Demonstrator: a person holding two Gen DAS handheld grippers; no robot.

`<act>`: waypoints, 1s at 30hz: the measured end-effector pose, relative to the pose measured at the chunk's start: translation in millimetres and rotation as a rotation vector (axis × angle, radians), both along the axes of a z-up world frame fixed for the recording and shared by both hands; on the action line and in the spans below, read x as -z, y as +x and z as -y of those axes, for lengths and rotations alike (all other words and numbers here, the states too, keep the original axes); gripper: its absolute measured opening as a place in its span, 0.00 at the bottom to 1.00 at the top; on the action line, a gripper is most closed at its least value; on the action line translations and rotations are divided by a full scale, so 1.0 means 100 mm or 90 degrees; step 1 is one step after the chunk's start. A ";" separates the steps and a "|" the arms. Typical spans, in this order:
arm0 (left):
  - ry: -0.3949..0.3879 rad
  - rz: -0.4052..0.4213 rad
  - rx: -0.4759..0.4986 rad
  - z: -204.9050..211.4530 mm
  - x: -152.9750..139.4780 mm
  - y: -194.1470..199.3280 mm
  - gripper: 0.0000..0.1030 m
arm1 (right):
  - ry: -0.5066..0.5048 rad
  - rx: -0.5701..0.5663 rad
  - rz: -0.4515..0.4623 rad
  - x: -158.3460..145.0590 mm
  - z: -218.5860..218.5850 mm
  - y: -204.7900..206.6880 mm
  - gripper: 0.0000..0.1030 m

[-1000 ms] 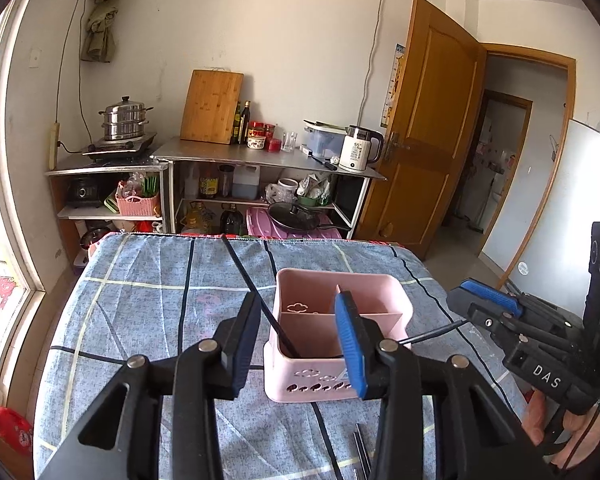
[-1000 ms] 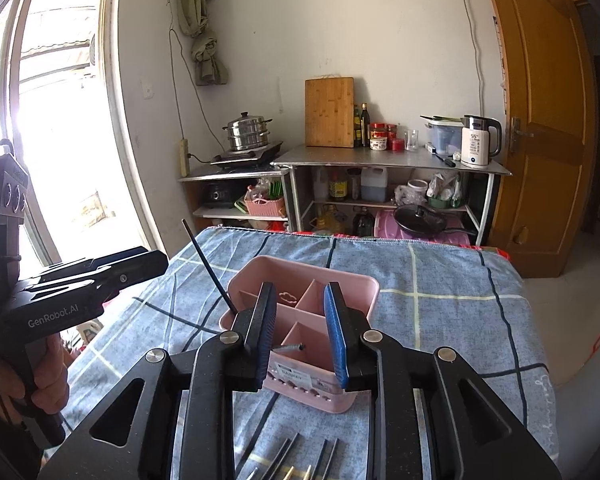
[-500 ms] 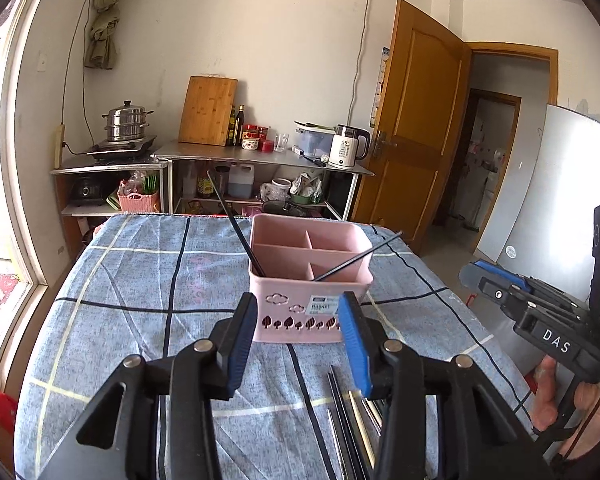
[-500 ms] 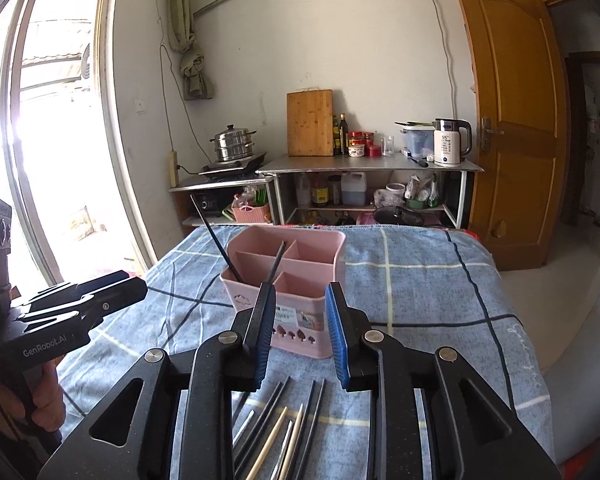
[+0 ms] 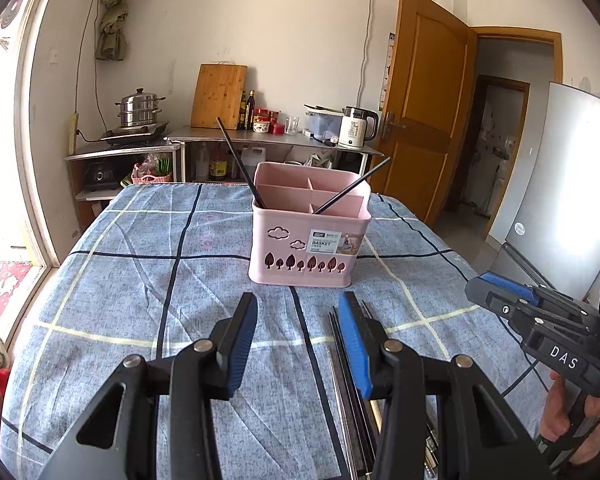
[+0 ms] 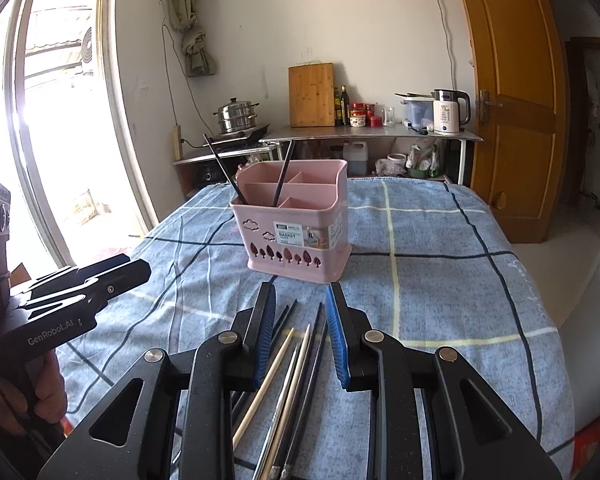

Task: Organize utensils
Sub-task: 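Move both tools back down to the remaining chopsticks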

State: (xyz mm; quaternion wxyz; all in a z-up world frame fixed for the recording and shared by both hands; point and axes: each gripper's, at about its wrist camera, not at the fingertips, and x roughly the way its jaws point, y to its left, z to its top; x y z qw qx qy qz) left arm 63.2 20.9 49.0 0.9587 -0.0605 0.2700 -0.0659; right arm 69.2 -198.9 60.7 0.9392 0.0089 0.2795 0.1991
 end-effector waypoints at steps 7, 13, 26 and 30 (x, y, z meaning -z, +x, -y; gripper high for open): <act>-0.001 -0.025 0.010 0.02 0.15 -0.01 0.43 | -0.004 0.001 -0.021 0.15 0.02 -0.01 0.26; -0.001 -0.059 0.022 0.05 0.29 0.08 0.43 | -0.009 0.002 -0.041 0.27 0.00 0.05 0.26; 0.017 -0.167 0.055 0.26 0.72 0.41 0.43 | -0.026 0.005 -0.138 0.69 -0.01 0.31 0.26; 0.019 -0.195 0.066 0.32 0.84 0.48 0.40 | -0.023 -0.012 -0.148 0.73 -0.04 0.34 0.21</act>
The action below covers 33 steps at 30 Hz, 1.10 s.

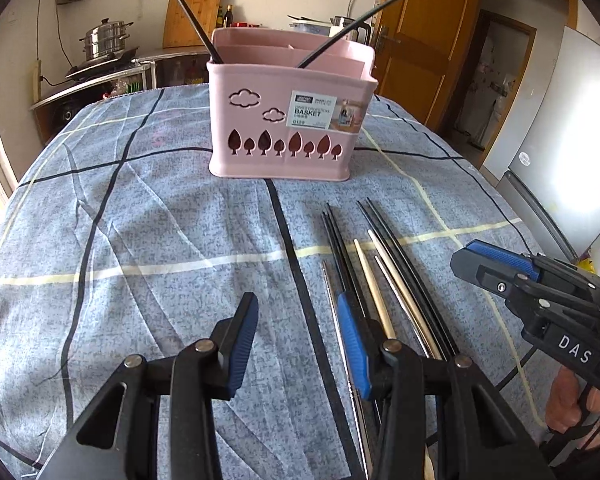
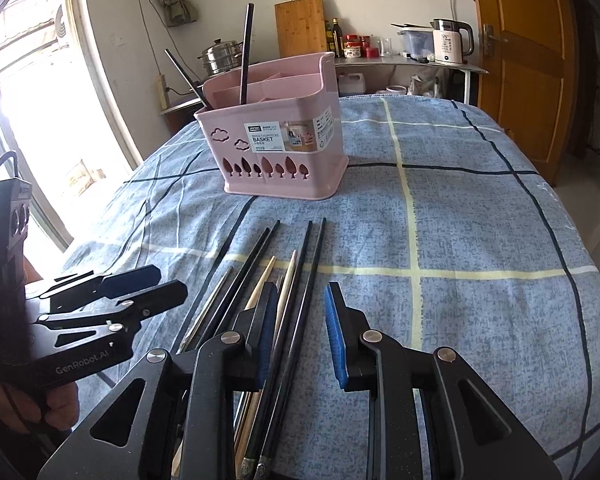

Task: Organize utensils
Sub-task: 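Move both tools back down to the remaining chopsticks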

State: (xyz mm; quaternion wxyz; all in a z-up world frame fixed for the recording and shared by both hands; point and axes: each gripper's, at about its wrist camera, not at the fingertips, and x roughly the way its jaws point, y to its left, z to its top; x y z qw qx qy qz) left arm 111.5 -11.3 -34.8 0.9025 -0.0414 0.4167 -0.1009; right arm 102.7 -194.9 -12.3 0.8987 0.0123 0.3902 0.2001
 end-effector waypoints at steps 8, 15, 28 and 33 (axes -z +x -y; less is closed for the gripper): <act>0.003 -0.024 0.015 0.08 0.12 0.07 0.35 | -0.002 -0.041 -0.021 0.09 -0.18 0.05 0.12; 0.012 -0.020 0.014 0.09 0.13 0.07 0.30 | -0.009 -0.060 -0.047 0.21 -0.30 0.12 0.09; -0.029 -0.011 0.019 0.02 0.03 0.04 0.31 | -0.028 -0.059 -0.063 0.30 -0.36 0.17 0.09; -0.010 -0.029 0.028 0.12 0.09 0.08 0.31 | -0.021 -0.056 -0.060 0.27 -0.32 0.14 0.09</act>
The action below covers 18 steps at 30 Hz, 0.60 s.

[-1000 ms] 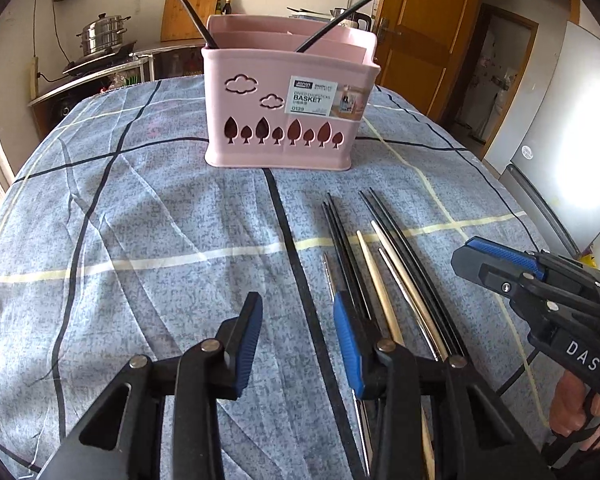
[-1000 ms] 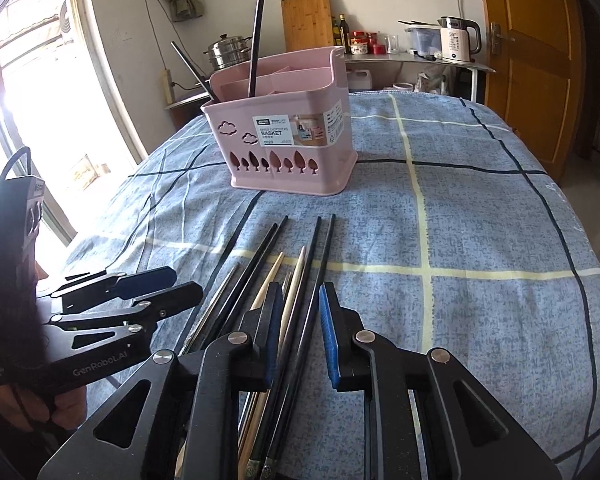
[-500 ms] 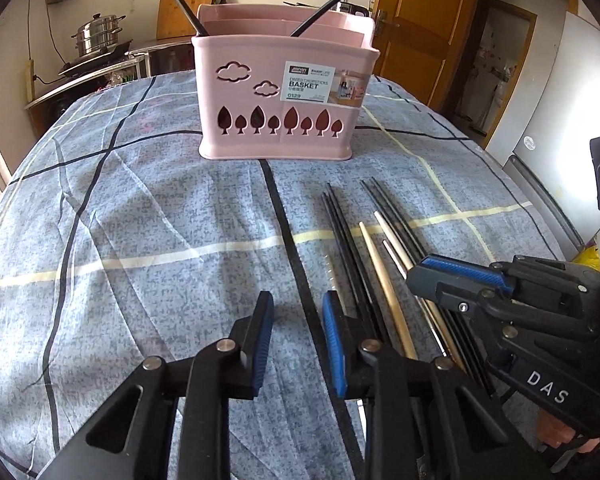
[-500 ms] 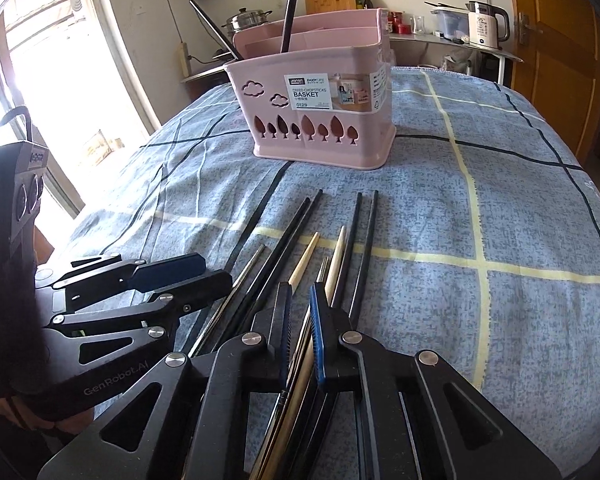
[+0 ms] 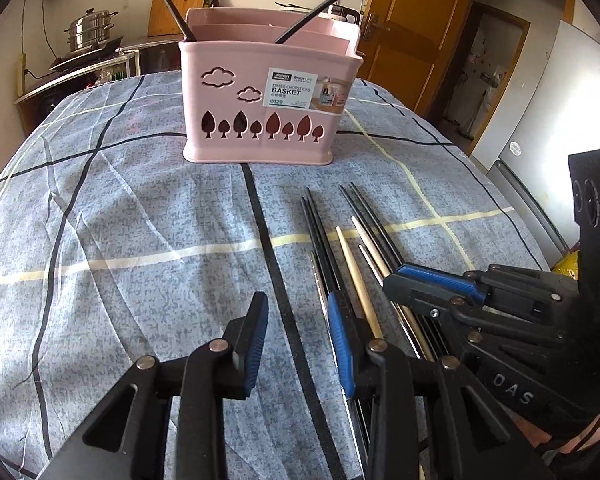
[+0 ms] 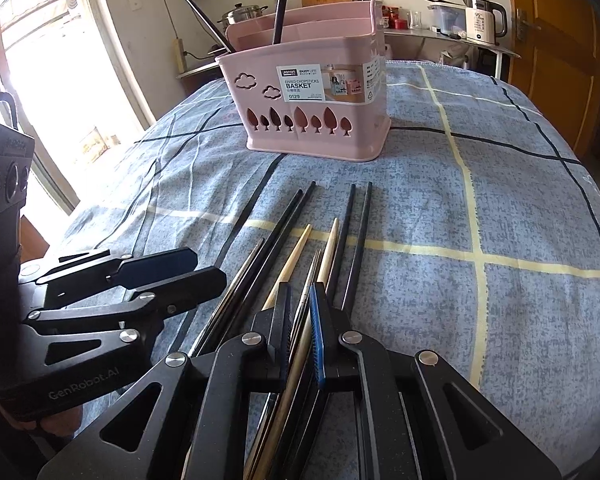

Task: Organize utensils
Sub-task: 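Move both tools back down to the remaining chopsticks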

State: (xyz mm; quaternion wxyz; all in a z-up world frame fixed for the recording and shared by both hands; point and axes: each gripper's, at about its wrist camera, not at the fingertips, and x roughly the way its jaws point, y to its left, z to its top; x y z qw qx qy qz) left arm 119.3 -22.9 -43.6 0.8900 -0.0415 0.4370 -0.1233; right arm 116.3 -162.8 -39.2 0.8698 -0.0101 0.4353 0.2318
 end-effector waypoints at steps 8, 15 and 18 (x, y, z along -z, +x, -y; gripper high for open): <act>0.024 0.001 -0.004 0.08 0.05 0.00 0.37 | 0.008 0.005 0.004 -0.03 0.06 -0.03 0.09; 0.047 0.006 -0.003 0.12 0.07 -0.07 0.42 | 0.012 0.007 0.005 -0.04 0.07 -0.05 0.09; 0.078 0.021 0.002 0.18 0.08 -0.11 0.43 | 0.014 0.007 0.005 -0.04 0.07 -0.05 0.09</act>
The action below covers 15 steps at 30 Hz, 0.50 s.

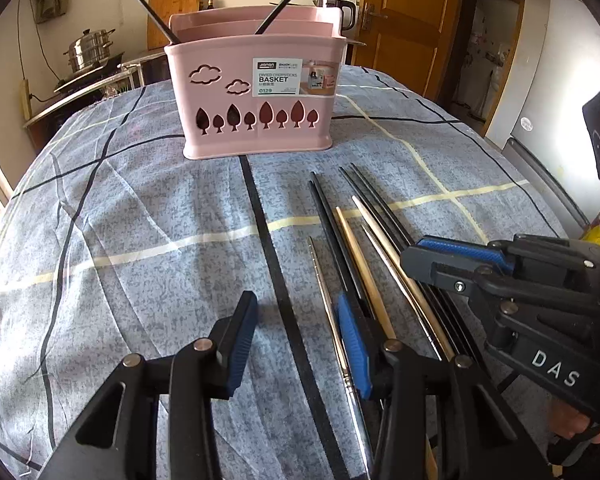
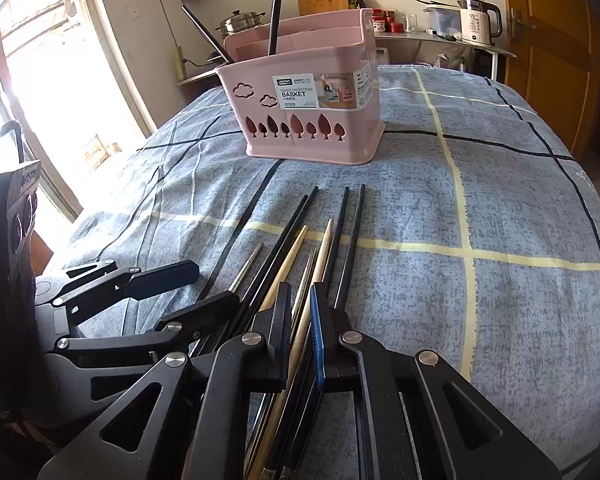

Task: Organize utensils
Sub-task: 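Move both tools back down to the remaining chopsticks, then close the left tool on chopsticks while the right tool closes on chopsticks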

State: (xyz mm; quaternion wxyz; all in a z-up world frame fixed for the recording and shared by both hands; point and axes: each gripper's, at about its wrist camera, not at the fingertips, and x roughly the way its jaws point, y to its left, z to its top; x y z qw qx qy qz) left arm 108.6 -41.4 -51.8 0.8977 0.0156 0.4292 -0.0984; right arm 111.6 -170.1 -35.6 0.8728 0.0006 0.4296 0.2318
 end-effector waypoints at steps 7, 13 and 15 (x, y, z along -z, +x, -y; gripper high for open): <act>-0.010 0.000 -0.033 -0.16 -0.01 0.06 0.21 | -0.007 -0.010 -0.001 0.01 -0.05 0.01 0.09; -0.030 -0.014 -0.043 -0.32 -0.02 0.10 0.21 | -0.025 -0.014 -0.008 0.07 -0.12 0.08 0.09; -0.042 -0.023 -0.039 -0.35 -0.02 0.13 0.21 | -0.031 -0.011 -0.006 0.07 -0.14 0.12 0.09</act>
